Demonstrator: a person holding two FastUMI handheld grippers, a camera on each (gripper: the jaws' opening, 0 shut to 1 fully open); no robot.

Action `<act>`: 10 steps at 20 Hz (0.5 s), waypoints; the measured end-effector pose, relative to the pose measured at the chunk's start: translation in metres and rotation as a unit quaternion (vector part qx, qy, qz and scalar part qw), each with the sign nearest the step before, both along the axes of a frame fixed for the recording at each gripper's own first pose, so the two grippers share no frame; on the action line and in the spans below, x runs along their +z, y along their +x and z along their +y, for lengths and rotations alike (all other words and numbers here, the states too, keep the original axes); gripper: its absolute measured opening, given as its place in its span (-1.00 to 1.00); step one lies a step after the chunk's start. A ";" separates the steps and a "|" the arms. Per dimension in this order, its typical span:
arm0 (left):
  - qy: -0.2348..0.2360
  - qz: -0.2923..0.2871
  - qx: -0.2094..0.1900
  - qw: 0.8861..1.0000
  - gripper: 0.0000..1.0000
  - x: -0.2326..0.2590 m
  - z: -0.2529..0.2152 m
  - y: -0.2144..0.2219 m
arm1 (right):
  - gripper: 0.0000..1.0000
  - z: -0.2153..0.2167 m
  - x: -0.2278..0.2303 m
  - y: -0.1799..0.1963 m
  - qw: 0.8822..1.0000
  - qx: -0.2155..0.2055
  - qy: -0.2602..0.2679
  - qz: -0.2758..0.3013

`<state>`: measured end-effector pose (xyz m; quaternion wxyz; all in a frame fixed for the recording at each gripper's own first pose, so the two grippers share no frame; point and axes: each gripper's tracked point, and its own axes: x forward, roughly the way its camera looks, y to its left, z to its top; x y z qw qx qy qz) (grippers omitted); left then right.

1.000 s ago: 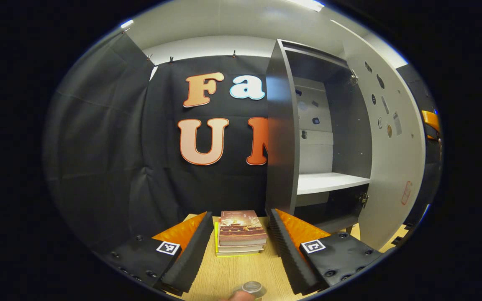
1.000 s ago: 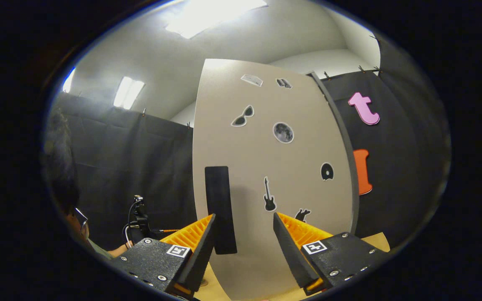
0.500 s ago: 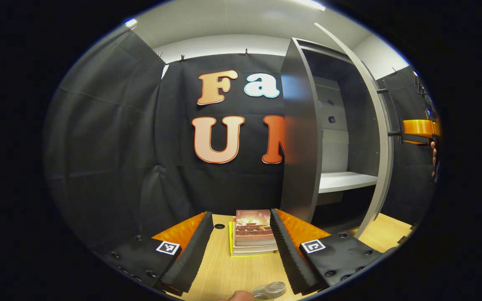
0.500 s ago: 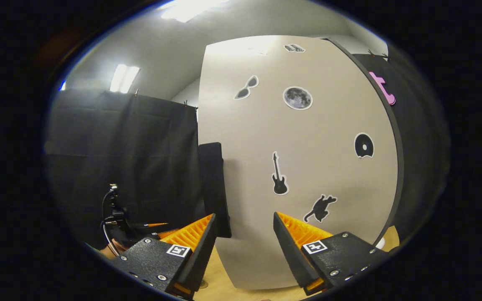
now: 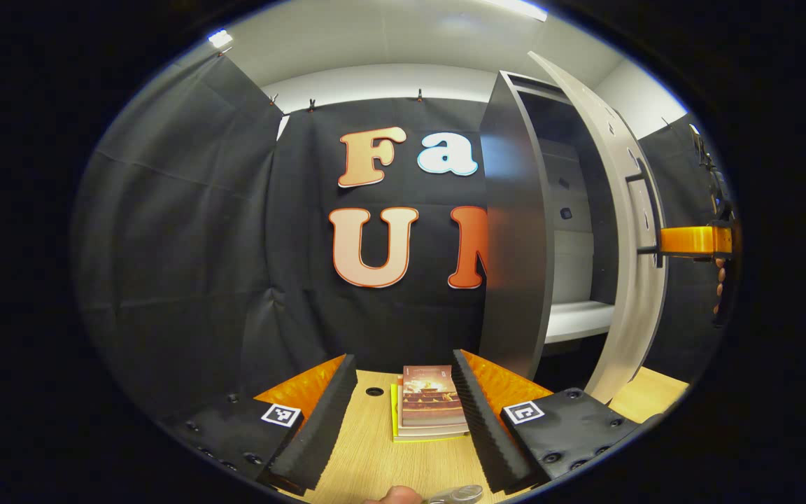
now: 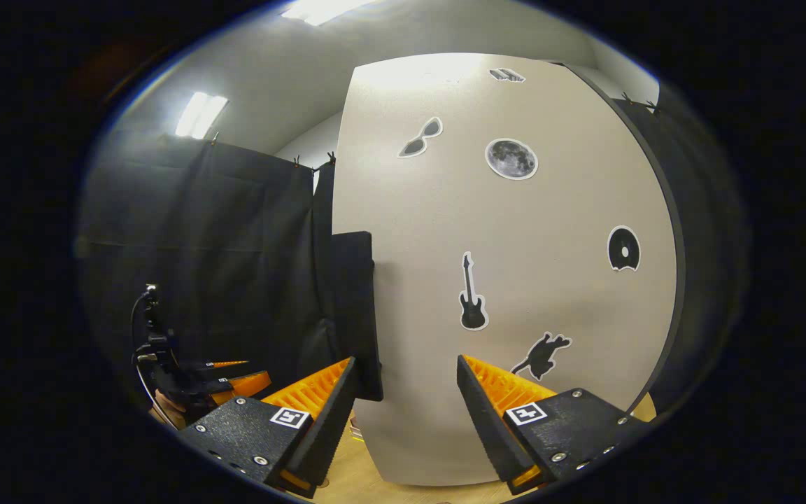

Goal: Open the cabinet door with the right hand, grasp the bottle in the cabinet with the left hand and place it on the coaster, then close the cabinet door with the right hand.

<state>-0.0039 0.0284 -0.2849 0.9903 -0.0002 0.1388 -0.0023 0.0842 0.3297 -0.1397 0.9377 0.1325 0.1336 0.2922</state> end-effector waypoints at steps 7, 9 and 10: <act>0.004 -0.009 0.012 1.000 0.82 0.033 -0.004 0.007 | 0.74 0.006 -0.002 0.005 0.999 -0.028 -0.025 -0.002; -0.003 -0.013 0.017 1.000 0.80 0.046 -0.005 0.010 | 0.74 0.007 -0.001 0.006 0.998 -0.036 -0.042 -0.012; -0.007 -0.018 0.019 1.000 0.80 0.054 -0.007 0.012 | 0.74 0.009 0.000 0.007 0.998 -0.039 -0.052 -0.020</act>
